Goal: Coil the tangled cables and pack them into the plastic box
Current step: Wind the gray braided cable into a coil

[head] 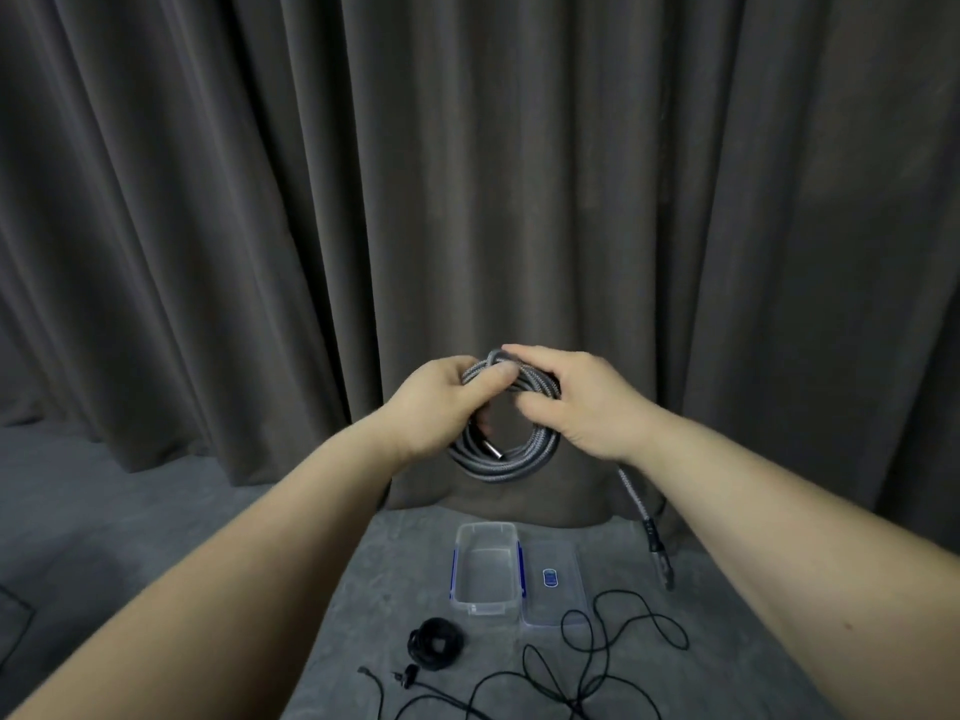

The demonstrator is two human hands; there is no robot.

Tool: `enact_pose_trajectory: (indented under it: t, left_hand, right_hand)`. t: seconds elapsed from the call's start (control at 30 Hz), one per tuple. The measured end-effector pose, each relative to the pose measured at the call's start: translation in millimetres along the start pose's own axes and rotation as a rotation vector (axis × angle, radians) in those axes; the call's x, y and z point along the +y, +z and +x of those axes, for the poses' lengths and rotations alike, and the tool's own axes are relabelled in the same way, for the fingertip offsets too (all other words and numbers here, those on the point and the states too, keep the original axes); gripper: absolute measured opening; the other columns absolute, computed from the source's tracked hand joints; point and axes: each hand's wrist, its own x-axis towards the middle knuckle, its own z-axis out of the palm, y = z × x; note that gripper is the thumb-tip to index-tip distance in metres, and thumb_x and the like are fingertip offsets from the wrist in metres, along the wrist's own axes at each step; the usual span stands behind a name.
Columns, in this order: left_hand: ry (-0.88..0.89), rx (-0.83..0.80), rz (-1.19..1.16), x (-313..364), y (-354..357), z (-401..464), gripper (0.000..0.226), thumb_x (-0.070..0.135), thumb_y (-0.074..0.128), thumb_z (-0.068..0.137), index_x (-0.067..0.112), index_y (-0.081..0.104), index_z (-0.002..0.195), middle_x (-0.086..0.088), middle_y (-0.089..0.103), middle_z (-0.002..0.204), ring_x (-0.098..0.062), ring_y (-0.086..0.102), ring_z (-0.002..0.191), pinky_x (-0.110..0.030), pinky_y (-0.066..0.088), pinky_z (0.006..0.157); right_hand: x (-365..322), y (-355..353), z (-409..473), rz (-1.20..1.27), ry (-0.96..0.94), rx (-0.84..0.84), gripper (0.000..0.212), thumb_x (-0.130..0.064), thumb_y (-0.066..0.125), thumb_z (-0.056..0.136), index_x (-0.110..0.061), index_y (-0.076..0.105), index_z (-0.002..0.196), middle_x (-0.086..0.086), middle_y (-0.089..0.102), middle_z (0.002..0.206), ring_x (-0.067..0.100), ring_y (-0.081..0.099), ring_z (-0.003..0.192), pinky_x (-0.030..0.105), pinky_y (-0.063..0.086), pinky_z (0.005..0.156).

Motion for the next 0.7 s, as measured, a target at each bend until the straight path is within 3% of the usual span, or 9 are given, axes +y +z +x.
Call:
enact_pose_trajectory:
  t: [0.1,0.2,0.27,0.4,0.47,0.53,0.57,0.63,0.7]
  left_hand:
    - [-0.003,0.202,-0.079,-12.0,6.6,-2.5,0.042,0.048,0.057,0.092,0.008,0.060,0.078,0.002,0.058,0.059,-0.014,0.056,0.058,-0.034,0.047,0.067]
    - [-0.064,0.400,-0.110,-14.3,6.5,-5.4,0.041,0.047,0.055,0.093,0.013,0.054,0.070,0.005,0.058,0.052,-0.006,0.053,0.049,-0.021,0.043,0.055]
    - [-0.077,0.498,-0.127,-15.4,3.5,-5.1,0.043,0.049,0.054,0.093,0.016,0.049,0.067,0.005,0.057,0.052,-0.005,0.050,0.048,-0.020,0.041,0.053]
    - [-0.048,0.560,-0.182,-17.4,-0.9,-4.6,0.044,0.050,0.054,0.093,0.015,0.048,0.067,0.003,0.054,0.057,-0.015,0.050,0.059,-0.032,0.041,0.063]
    - [-0.027,0.543,-0.189,-14.5,3.3,-8.6,0.042,0.048,0.054,0.094,0.014,0.048,0.069,0.009,0.053,0.051,-0.012,0.050,0.057,-0.029,0.042,0.062]
    - [-0.008,0.522,-0.188,-11.0,10.0,-13.7,0.041,0.045,0.054,0.094,0.013,0.048,0.070,0.011,0.053,0.047,-0.007,0.048,0.052,-0.022,0.040,0.056]
    - [0.002,0.510,-0.189,-9.8,13.5,-15.6,0.040,0.043,0.055,0.094,0.013,0.048,0.069,0.011,0.053,0.047,-0.006,0.048,0.051,-0.020,0.040,0.053]
    - [0.017,0.488,-0.185,-8.8,18.9,-18.0,0.039,0.041,0.056,0.094,0.012,0.049,0.069,0.011,0.053,0.047,-0.005,0.047,0.050,-0.018,0.040,0.052]
    - [0.023,0.470,-0.174,-7.8,22.0,-18.8,0.038,0.041,0.056,0.094,0.012,0.049,0.070,0.012,0.052,0.047,-0.004,0.047,0.050,-0.018,0.040,0.053]
  right_hand:
    - [4.3,4.2,1.4,0.205,0.061,0.047,0.058,-0.022,0.074,0.082,-0.016,0.053,0.136,-0.004,0.062,0.125,0.002,0.060,0.109,0.018,0.044,0.098]
    - [9.8,6.2,-0.9,0.465,0.228,0.191,0.036,-0.005,0.067,0.087,-0.004,0.060,0.122,0.002,0.066,0.091,-0.002,0.056,0.054,0.013,0.047,0.054]
    - [17.1,5.7,-4.6,0.510,0.345,0.200,0.024,0.004,0.063,0.086,0.003,0.064,0.110,0.007,0.062,0.074,0.004,0.050,0.043,0.016,0.045,0.046]
    - [20.7,0.7,-5.2,0.090,0.429,0.085,0.007,-0.011,0.070,0.081,-0.017,0.072,0.083,0.002,0.068,0.070,0.013,0.057,0.057,0.023,0.046,0.056]
    - [17.1,-3.4,-1.1,-0.248,0.377,0.034,0.006,-0.024,0.067,0.085,-0.022,0.073,0.083,-0.001,0.071,0.080,0.018,0.063,0.076,0.026,0.049,0.069]
    - [14.2,-3.9,4.9,-0.375,0.326,0.121,0.011,-0.026,0.065,0.088,-0.021,0.074,0.087,-0.001,0.073,0.088,0.021,0.065,0.087,0.029,0.051,0.078]
    - [13.3,-3.2,8.2,-0.293,0.326,0.217,0.010,-0.023,0.065,0.087,-0.019,0.074,0.084,0.001,0.073,0.085,0.022,0.066,0.085,0.030,0.052,0.079]
    - [7.9,0.1,13.6,0.134,0.393,0.410,0.014,-0.013,0.066,0.085,-0.016,0.069,0.072,0.004,0.070,0.070,0.022,0.066,0.069,0.035,0.057,0.073]
    - [1.0,5.7,17.2,0.607,0.474,0.467,0.022,-0.001,0.063,0.086,-0.012,0.063,0.068,0.007,0.063,0.062,0.015,0.061,0.053,0.028,0.057,0.056]
